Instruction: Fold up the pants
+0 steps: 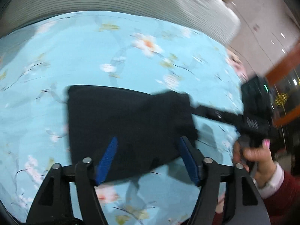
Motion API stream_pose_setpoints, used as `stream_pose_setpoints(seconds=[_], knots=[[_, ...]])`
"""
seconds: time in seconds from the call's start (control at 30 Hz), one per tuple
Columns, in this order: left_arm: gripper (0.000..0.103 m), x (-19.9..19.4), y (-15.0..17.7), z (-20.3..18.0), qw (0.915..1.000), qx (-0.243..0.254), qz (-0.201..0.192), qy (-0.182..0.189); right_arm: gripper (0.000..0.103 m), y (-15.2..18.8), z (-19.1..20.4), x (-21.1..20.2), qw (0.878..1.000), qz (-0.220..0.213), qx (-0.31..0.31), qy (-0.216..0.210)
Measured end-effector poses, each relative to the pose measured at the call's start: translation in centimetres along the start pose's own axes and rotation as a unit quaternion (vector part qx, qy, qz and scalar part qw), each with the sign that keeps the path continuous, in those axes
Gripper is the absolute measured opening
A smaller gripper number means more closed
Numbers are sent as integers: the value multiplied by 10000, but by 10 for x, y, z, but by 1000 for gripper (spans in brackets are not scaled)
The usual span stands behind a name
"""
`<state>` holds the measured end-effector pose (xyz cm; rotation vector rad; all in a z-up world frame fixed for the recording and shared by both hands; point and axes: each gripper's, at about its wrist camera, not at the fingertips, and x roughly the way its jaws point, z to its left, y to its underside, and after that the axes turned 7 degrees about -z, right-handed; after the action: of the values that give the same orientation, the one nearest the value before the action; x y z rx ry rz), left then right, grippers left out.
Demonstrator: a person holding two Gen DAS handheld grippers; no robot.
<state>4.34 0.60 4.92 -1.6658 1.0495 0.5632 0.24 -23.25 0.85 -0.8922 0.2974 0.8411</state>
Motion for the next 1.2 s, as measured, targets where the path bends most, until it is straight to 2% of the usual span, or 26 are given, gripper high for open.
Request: stream_pose_setpoints(seconds=[0.13, 0.27, 0.57, 0.67, 0.73, 0.83, 1.0, 1.13, 1.2], knots=[[70, -3, -2, 43, 9981, -586, 37, -189, 64, 5, 3, 9, 9997, 158, -26, 174], [70, 2, -1, 71, 9949, -967, 93, -291, 64, 8, 4, 11, 9995, 201, -5, 236], [70, 15, 9, 84, 9933, -1067, 297, -325, 63, 17, 10, 17, 9989, 313, 22, 360], [70, 23, 12, 83, 9932, -1027, 411, -361, 51, 21, 10, 16, 9986, 272, 3, 464], [70, 29, 13, 80, 9930, -1020, 458, -378, 29, 23, 7, 14, 9981, 278, 41, 554], [67, 34, 14, 76, 9937, -924, 468, -421, 13, 25, 3, 10, 9979, 254, 89, 587], [54, 30, 10, 60, 9962, -608, 440, -452, 7, 25, 14, -5, 9988, 27, -47, 483], [54, 20, 6, 51, 9974, -487, 403, -359, 7, 21, 29, -27, 9987, -217, -220, 410], [57, 18, 7, 47, 9977, -414, 424, -329, 7, 20, 33, -36, 9983, -298, -265, 419]])
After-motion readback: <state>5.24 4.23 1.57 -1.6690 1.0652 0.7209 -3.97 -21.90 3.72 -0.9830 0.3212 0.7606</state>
